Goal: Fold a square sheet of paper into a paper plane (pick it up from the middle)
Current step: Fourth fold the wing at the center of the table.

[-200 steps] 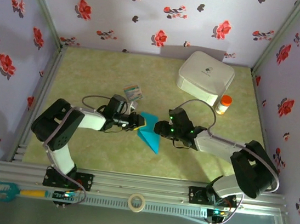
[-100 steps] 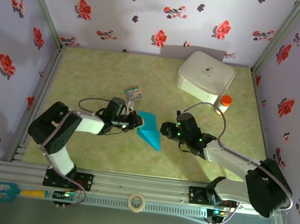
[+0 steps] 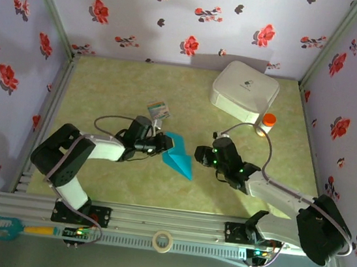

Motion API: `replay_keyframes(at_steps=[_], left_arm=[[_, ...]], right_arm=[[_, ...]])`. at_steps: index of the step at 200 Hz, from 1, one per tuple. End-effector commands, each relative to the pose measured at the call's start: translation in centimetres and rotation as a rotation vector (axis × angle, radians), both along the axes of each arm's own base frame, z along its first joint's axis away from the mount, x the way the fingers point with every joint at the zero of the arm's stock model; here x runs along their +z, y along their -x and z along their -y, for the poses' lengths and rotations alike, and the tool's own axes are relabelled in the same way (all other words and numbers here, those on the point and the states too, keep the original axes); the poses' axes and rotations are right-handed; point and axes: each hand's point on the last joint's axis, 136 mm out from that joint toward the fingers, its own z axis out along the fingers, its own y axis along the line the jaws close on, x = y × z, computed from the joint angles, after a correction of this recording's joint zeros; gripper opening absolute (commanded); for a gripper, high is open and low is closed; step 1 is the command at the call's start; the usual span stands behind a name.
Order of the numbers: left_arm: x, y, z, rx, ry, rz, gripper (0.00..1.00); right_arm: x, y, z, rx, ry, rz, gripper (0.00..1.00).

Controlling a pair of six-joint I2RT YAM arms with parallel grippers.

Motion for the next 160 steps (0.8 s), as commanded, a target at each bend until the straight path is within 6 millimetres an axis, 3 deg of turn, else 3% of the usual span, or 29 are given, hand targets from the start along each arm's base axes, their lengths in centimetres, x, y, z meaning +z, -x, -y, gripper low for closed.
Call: replay_keyframes(at_steps=[1,160], left_arm=[[0.2,-0.1,0.6,-0.039,0.005,0.012,0.18],[0.3,-0.3,0.0,-0.047,0.019,-0.005,0.17]], right_arm=[[0.6,-0.1,-0.1,0.016,0.022,0.067,0.45],[0.3,1.4,-0.7,0.132,0.215,0.172,0.44]])
